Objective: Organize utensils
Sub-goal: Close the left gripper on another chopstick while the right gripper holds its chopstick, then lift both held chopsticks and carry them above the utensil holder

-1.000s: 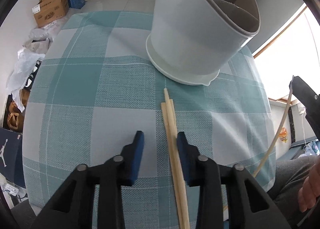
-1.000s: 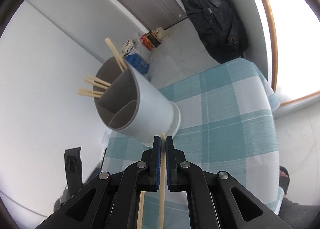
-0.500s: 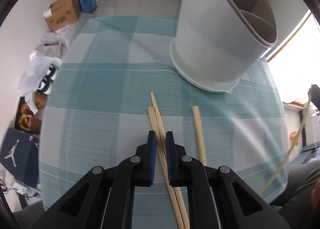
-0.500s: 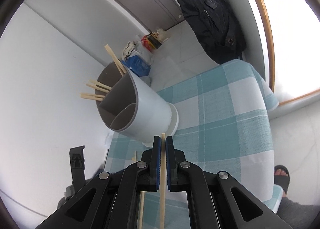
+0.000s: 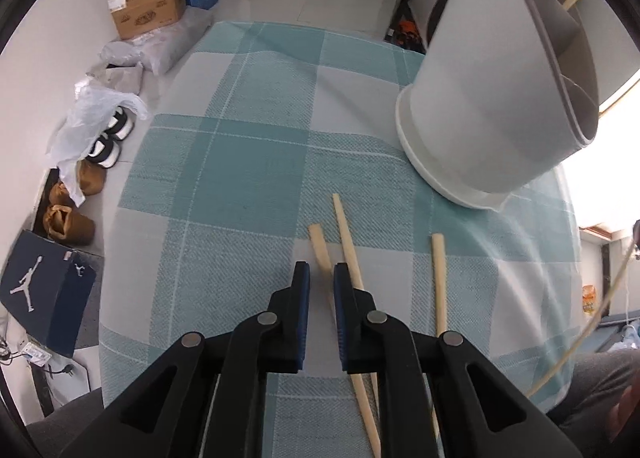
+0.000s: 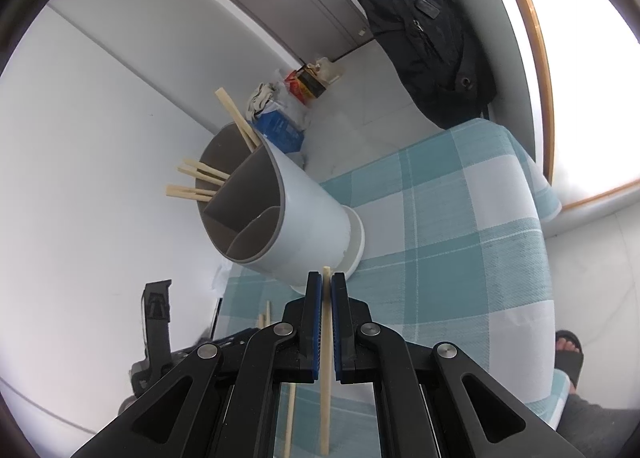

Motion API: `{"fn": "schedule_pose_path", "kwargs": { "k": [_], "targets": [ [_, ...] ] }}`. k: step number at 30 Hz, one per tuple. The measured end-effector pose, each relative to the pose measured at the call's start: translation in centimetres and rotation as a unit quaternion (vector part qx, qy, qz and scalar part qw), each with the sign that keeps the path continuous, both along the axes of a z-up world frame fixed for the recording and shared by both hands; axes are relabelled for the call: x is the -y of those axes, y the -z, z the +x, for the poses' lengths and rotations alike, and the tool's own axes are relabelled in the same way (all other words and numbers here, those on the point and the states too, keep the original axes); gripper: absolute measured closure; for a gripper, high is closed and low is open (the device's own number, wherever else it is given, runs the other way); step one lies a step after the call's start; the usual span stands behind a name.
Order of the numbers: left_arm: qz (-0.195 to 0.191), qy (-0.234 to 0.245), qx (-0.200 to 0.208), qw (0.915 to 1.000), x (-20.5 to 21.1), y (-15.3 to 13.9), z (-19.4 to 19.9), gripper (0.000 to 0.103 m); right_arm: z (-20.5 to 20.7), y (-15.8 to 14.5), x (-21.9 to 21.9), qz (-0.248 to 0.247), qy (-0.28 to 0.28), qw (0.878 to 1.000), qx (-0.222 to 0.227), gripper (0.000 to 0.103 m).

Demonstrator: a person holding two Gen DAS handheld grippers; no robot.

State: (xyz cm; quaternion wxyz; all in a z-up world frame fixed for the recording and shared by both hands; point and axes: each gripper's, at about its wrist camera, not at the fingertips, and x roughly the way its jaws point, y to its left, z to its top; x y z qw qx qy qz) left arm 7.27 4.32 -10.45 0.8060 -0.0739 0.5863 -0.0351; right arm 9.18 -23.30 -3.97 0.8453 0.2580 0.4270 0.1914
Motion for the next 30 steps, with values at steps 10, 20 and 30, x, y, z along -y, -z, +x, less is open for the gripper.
{"fn": "schedule_pose_path", "kwargs": {
  "k": [10,20,30],
  "targets": [
    [0.049,0.012,-0.002,0.9987,0.5,-0.2,1.6,0.095,0.1,0.0,0.0,0.002,-0.001,1.0,-0.001,0.099],
    [0.057,0.015,0.009,0.9982,0.2,0.0,2.2,0.099,0.1,-0.1,-0.6,-0.008,-0.006,1.0,0.003,0.099],
    [0.023,-0.021,0.04,0.9987,-1.0,-1.5,1.6,0.1,-0.5,-1.2,-2.5,-0.033,-0.013,0.999,0.038,0.099]
  ]
}}
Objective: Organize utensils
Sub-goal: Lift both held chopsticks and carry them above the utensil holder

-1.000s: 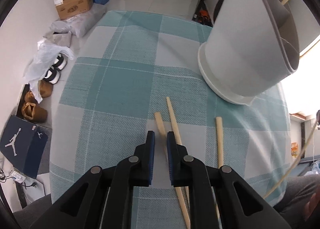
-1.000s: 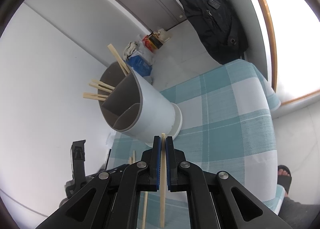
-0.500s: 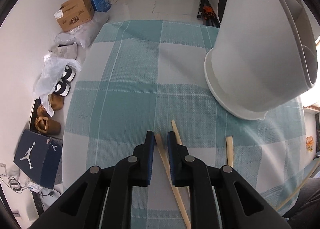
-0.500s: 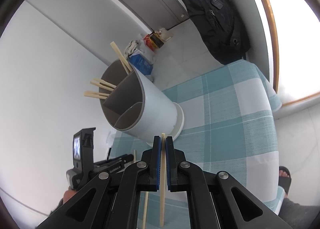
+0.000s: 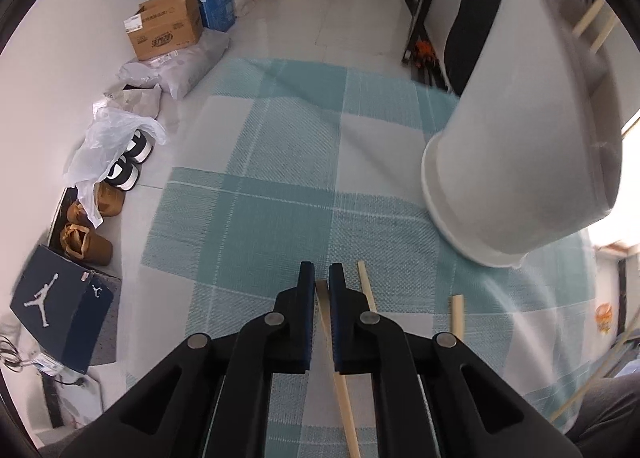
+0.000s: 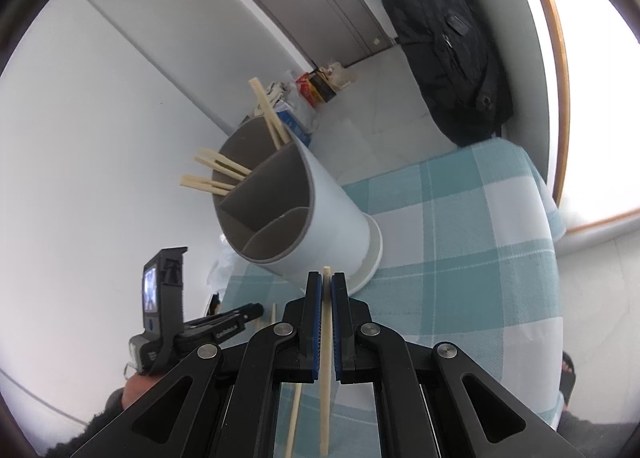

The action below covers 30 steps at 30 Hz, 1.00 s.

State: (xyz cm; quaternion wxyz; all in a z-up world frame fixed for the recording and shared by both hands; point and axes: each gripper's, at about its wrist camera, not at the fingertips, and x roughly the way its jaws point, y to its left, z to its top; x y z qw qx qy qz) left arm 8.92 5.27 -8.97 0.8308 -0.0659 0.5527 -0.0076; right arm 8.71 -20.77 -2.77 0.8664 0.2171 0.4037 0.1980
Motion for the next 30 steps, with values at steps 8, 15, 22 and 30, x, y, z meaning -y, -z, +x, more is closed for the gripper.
{"fn": "schedule_pose_path", "kwargs": {
  "k": [8,15,22,30],
  "targets": [
    [-0.033,0.01,0.087,0.9956,0.4,-5.2,-2.3,0.101,-1.9,-1.4,-1.9,-0.016,-0.011,0.998,0.058,0.099],
    [-0.035,0.044,0.175,0.9829,0.8,-8.8,-5.4,0.101,-3.6,-2.3,-4.0,-0.048,-0.029,0.994,0.092,0.099],
    [-0.05,0.069,0.199,0.9764,0.9,-9.6,-6.4,0.101,-4.4,-3.3,-5.0,-0.065,-0.032,0.991,0.115,0.099],
    [-0.054,0.091,0.21,0.972,0.8,-10.9,-6.8,0.101,-4.8,-5.1,-6.0,-0.075,-0.032,0.987,0.14,0.099]
  ]
}}
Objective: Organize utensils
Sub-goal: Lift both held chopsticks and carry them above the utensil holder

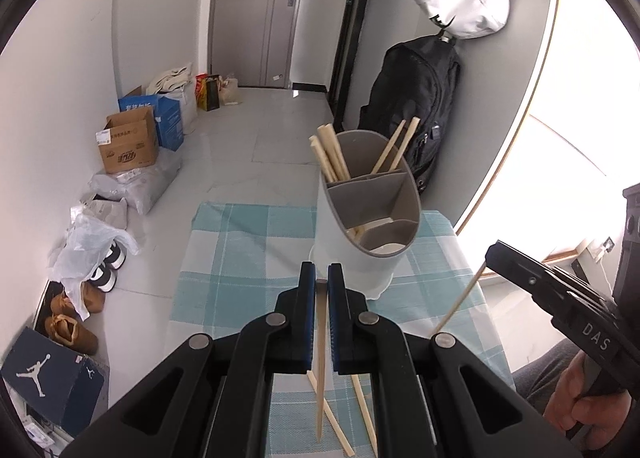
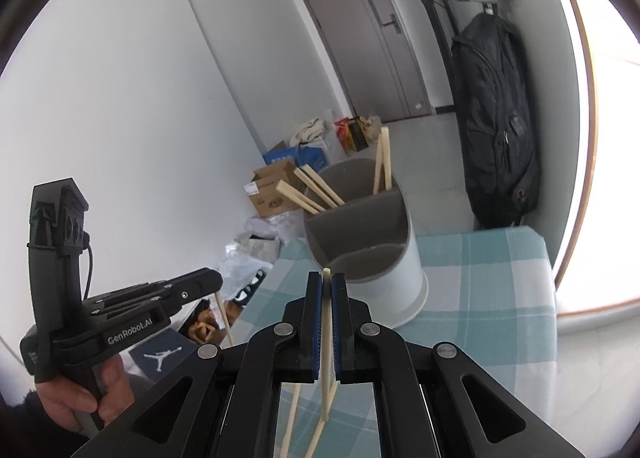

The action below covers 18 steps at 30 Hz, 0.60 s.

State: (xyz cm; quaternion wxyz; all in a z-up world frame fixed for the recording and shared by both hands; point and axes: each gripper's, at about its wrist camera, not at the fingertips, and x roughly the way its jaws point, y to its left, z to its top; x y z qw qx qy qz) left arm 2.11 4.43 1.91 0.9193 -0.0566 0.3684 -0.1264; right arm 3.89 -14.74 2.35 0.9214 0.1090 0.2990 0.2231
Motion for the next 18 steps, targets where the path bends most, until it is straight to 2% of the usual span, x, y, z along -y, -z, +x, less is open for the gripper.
{"fn": "schedule_pose_path", "kwargs": {
  "k": [5,9,18],
  "targets": [
    [-0.007,0.017,0.006,0.9998,0.4,-1.6,-0.7,0.101,-0.3,-0.9,-0.3,-0.001,-0.002,1.0,0.009,0.099],
    [-0.019,0.027,0.007,0.9994,0.6,-2.4,-0.8,0.101,0.0,-2.0,0.2,0.019,-0.001,1.0,0.007,0.099],
    [-0.026,0.009,0.013,0.9995,0.9,-5.7,0.9,0.101,1.4,-5.9,1.6,0.034,-0.001,0.999,0.017,0.099]
  ]
}}
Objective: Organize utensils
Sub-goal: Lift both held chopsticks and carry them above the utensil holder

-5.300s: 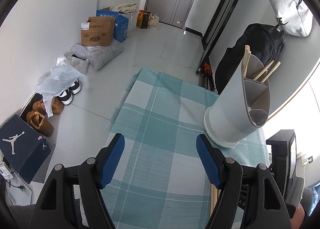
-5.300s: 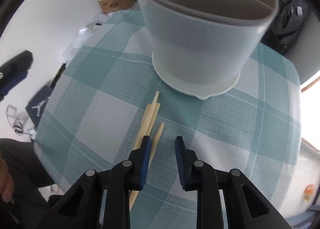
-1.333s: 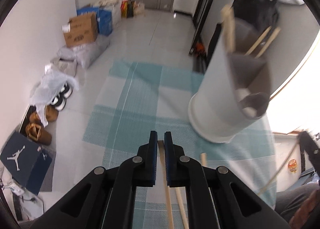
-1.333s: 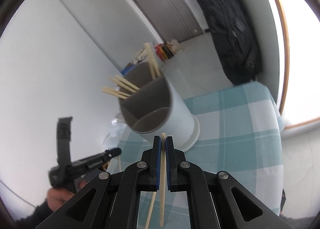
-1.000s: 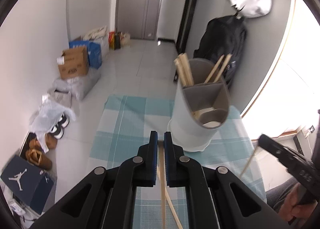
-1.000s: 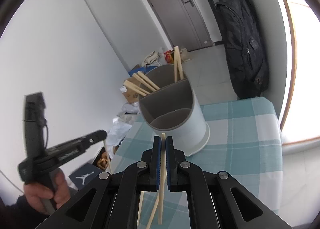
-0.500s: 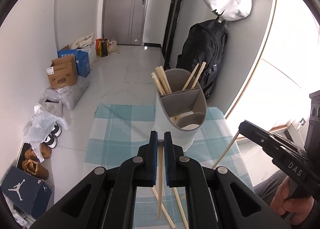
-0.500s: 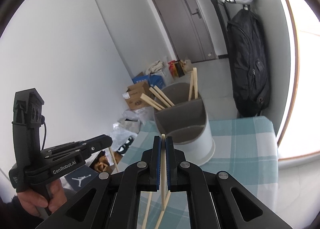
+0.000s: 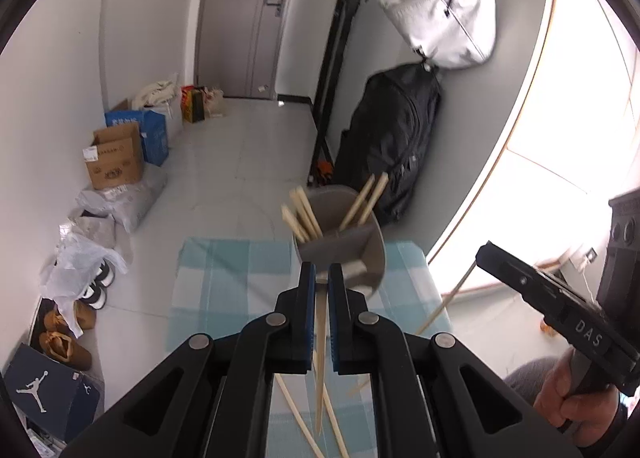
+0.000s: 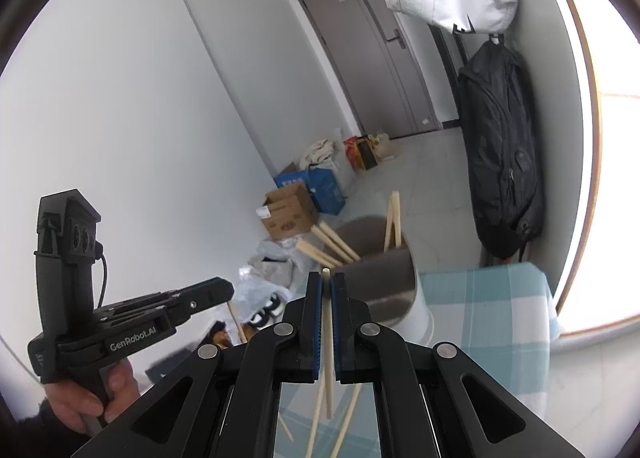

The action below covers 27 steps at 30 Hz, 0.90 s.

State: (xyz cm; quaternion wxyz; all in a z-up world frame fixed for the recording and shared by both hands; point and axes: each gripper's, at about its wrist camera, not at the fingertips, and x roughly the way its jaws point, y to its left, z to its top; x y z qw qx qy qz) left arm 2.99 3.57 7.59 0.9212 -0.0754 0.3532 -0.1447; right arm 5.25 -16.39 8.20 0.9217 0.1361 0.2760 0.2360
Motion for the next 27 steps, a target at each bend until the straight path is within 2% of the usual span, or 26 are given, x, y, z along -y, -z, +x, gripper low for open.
{"fn": "schedule_pose_path", "kwargs": {
  "k": [4,12,21,27],
  "targets": [
    [-0.024,-0.008,0.003,0.9997,0.0,-2.1,1.2,0.101,1.4,-2.0,0.4,0.007,0.002,1.0,0.005,0.099],
    [-0.05,-0.033,0.043,0.9973,-0.7,-6.0,3.9,0.101,5.9,-6.0,0.9,0.013,0.01,1.0,0.016,0.099],
    [-0.075,-0.062,0.055,0.9937,-1.5,-6.9,7.8,0.101,10.5,-8.7,0.7,0.004,0.013,0.999,0.034,0.099],
    [-0.088,-0.074,0.066,0.9911,-1.4,-7.2,10.1,0.101,13.0,-9.0,0.0,-0.015,0.016,0.999,0.04,0.099]
  ]
}}
